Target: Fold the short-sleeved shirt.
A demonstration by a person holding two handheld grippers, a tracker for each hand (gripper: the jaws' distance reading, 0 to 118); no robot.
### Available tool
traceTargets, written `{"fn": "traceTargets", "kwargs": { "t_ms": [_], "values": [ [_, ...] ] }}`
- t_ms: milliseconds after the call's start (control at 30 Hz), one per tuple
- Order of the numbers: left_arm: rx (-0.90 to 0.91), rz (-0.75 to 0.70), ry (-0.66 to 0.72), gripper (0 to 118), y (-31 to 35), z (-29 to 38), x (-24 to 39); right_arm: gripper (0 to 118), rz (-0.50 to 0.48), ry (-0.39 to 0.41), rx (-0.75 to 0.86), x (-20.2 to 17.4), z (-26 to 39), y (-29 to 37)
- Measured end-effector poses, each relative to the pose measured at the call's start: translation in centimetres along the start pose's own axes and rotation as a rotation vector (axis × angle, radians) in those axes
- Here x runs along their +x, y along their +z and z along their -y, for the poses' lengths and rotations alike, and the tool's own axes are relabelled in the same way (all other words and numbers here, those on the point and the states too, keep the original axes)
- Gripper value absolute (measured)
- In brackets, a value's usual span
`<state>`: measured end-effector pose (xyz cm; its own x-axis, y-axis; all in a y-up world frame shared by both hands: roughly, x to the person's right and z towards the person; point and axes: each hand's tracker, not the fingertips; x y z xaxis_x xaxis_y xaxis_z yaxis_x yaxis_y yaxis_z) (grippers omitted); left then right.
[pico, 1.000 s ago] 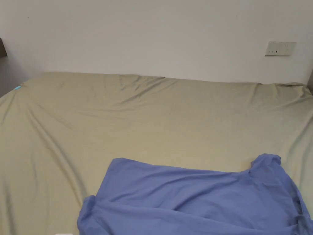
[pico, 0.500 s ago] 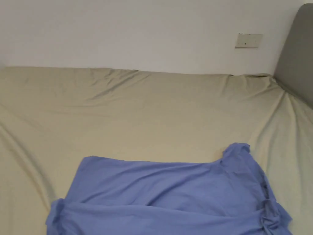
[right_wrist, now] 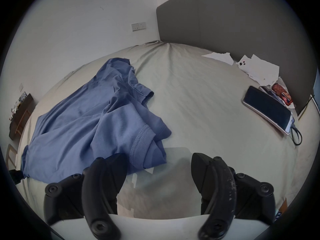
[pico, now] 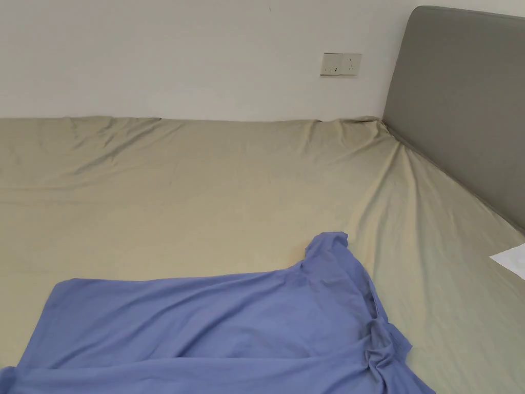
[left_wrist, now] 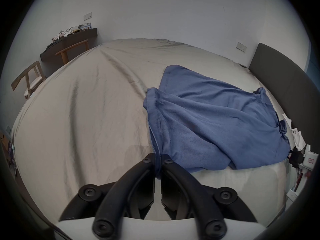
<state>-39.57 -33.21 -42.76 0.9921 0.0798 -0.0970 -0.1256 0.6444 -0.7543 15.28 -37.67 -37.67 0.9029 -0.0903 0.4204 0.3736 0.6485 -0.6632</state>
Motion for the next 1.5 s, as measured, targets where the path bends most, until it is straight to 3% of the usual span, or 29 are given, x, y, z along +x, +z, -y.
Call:
{"fn": "traceTargets", "kwargs": {
  "t_ms": [100,167,200,233,267,300,367,433,667,800,933,1167,1233,1333,1367,1433,1467,1500],
  "values": [
    [-0.013,-0.003,0.012,6,-0.2,-0.2,-0.1,80,0.032,0.092,0.008,-0.8,-0.3,-1.0],
    [-0.015,-0.004,0.017,6,-0.2,-0.3,-0.2,73,0.022,0.130,0.002,-1.1,-0.7,-1.0],
    [-0.016,-0.005,0.019,6,-0.2,-0.3,-0.2,58,-0.001,0.141,0.005,-1.1,-0.8,-0.7],
    [-0.016,-0.004,0.021,6,-0.2,-0.3,-0.2,17,-0.058,0.160,0.016,-1.1,-0.9,-0.3],
    [-0.015,-0.003,0.024,6,0.0,-0.2,-0.1,8,-0.104,0.155,0.024,-1.3,-1.0,0.1],
    [-0.015,0.002,0.023,6,0.2,-0.2,-0.1,8,0.002,0.148,0.040,-1.6,-1.0,0.5],
    [-0.005,0.012,0.023,6,1.0,-0.1,-0.1,8,-0.003,0.209,0.005,-1.7,-1.2,0.8],
    [0.012,0.025,0.035,5,2.0,0.0,-0.3,8,-0.013,0.206,0.013,-1.8,-1.2,1.6],
    [0.055,0.144,0.155,4,8.2,0.4,-2.6,8,-0.100,0.068,0.056,0.2,-0.3,9.1],
    [0.052,0.059,0.073,4,10.6,1.9,-3.0,8,-0.011,0.107,0.027,1.1,1.8,12.5],
    [-0.014,0.047,0.095,4,11.1,4.2,-4.2,8,0.013,0.073,-0.048,2.7,4.3,13.8],
    [-0.121,-0.017,0.105,4,8.6,7.9,-3.8,9,0.093,0.143,-0.120,1.7,6.8,11.1],
    [-0.127,-0.030,0.083,5,8.0,8.2,-3.4,14,0.122,0.187,-0.136,1.4,7.0,10.1],
    [-0.130,-0.054,0.104,10,7.5,8.1,-3.9,32,0.224,0.238,-0.174,1.0,7.2,9.5],
    [-0.137,-0.107,0.106,17,7.6,8.0,-4.0,39,0.233,0.228,-0.157,1.5,7.3,9.8],
    [-0.110,-0.163,0.078,48,8.4,7.8,-4.4,46,0.242,0.136,-0.128,2.2,6.7,11.3],
    [-0.079,-0.174,0.076,55,9.0,7.6,-5.3,46,0.304,0.086,-0.114,2.4,6.3,12.0],
    [-0.051,-0.188,0.085,55,9.6,7.1,-5.6,46,0.384,0.093,-0.076,2.9,6.0,13.1]
  ]
}}
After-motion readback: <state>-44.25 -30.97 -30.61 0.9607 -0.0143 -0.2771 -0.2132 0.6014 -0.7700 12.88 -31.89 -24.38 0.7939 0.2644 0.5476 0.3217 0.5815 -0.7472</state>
